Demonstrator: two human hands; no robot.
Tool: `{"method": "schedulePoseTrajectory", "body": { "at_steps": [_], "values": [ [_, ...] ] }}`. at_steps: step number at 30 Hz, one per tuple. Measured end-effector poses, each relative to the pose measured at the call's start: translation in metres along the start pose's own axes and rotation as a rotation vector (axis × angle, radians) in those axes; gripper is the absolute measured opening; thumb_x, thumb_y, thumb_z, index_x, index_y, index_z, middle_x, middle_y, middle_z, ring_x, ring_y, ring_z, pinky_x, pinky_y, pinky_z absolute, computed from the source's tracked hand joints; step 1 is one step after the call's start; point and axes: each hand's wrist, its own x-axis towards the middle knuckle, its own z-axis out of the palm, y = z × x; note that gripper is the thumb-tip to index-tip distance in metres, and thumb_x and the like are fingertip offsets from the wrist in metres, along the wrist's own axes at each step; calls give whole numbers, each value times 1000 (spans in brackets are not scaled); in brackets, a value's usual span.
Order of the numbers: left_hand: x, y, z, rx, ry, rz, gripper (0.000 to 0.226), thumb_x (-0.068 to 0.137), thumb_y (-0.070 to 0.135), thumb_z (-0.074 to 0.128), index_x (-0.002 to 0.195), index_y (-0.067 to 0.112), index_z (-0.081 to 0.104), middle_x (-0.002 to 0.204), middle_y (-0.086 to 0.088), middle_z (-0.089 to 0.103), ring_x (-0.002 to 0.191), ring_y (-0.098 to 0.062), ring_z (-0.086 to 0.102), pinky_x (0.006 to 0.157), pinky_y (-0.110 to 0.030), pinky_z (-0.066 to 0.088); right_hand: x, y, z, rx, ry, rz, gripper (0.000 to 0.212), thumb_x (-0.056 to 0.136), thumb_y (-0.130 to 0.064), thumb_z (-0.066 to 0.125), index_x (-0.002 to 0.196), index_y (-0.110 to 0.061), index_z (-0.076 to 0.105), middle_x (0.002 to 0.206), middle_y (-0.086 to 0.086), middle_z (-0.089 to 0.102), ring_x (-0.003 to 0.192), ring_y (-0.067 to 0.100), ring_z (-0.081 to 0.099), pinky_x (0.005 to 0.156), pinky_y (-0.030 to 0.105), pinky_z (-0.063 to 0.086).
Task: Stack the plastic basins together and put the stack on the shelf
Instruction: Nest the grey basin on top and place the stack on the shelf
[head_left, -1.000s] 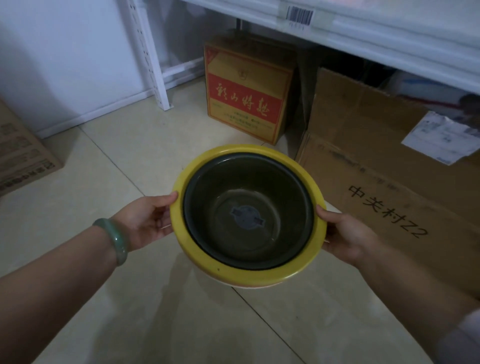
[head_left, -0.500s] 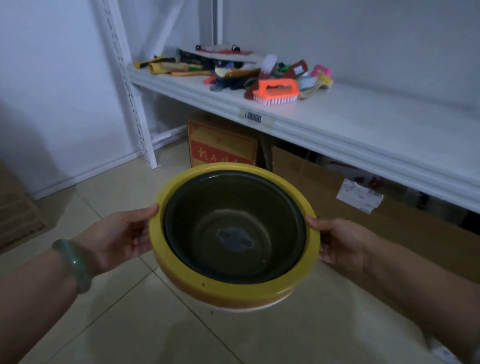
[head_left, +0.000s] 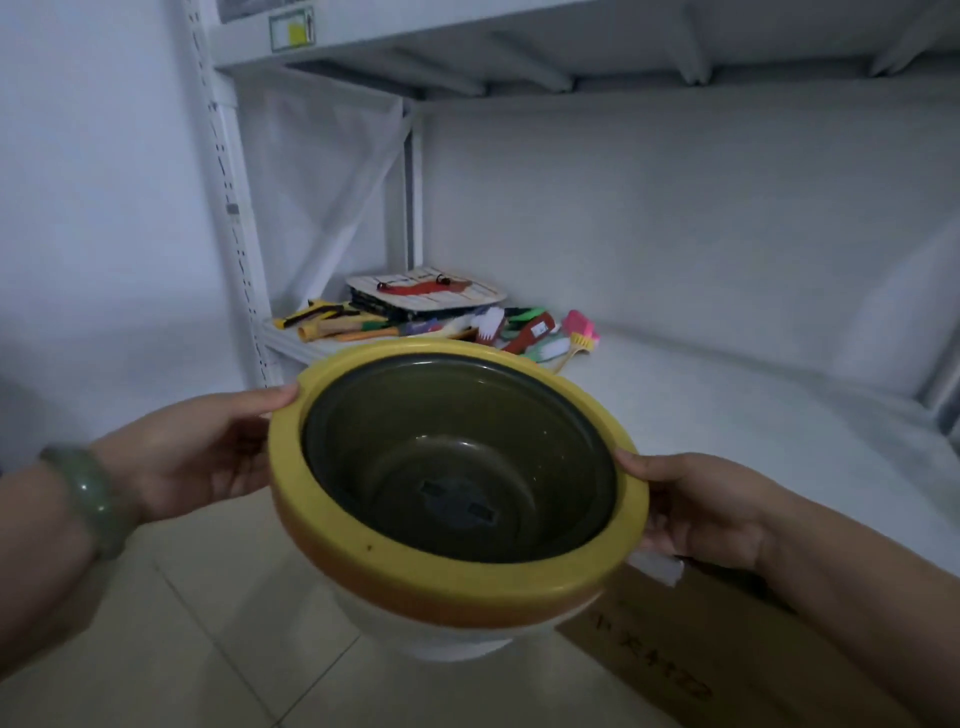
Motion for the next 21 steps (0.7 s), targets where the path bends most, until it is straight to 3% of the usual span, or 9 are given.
{"method": "schedulePoseTrajectory", "body": {
  "at_steps": [5, 10, 12, 15, 18, 21],
  "values": [
    [12, 51, 49, 44, -37, 67, 55, 54, 39, 71, 104, 17, 65, 83, -4, 60, 73, -15, 55, 56, -24, 56, -27, -48, -24, 23, 75, -86, 29, 64, -21, 68, 87, -4, 65, 73, 8, 64, 66, 20, 60, 46, 29, 57],
    [48, 70, 114, 62, -78, 82, 20, 73, 39, 65, 80, 20, 64, 77, 0, 56, 70, -13, 50, 50, -18, 52, -40, -71, -73, 98, 178, -165, 47, 64, -24, 70, 107, -7, 65, 87, 8, 64, 76, 21, 62, 51, 28, 58],
    [66, 70, 143, 65, -72, 82, 19, 81, 38, 60, 79, 19, 63, 76, 0, 54, 68, -12, 48, 47, -18, 49, -44, -76, -93, 142, 217, -190, 44, 64, -23, 71, 105, -6, 65, 87, 9, 64, 76, 20, 62, 53, 29, 60],
    [92, 67, 187, 36, -104, 87, 19, 86, 34, 56, 78, 18, 61, 73, -1, 53, 64, -13, 47, 55, -23, 45, -47, -79, -123, 196, 291, -234, 42, 65, -22, 71, 103, -4, 66, 85, 9, 63, 77, 21, 61, 59, 32, 61],
    [112, 63, 228, -10, -161, 67, 14, 89, 27, 52, 81, 19, 60, 65, -1, 58, 51, -13, 55, 43, -18, 48, -46, -76, -153, 256, 363, -267, 50, 66, -21, 70, 112, -2, 64, 89, 12, 63, 85, 23, 59, 71, 35, 58],
    [127, 59, 259, -20, -162, -2, 11, 87, 20, 55, 95, 16, 61, 72, -3, 60, 60, -16, 56, 40, -18, 50, -46, -72, -175, 305, 451, -267, 46, 70, -21, 71, 112, -2, 65, 91, 13, 65, 85, 23, 62, 68, 34, 59]
  ]
}}
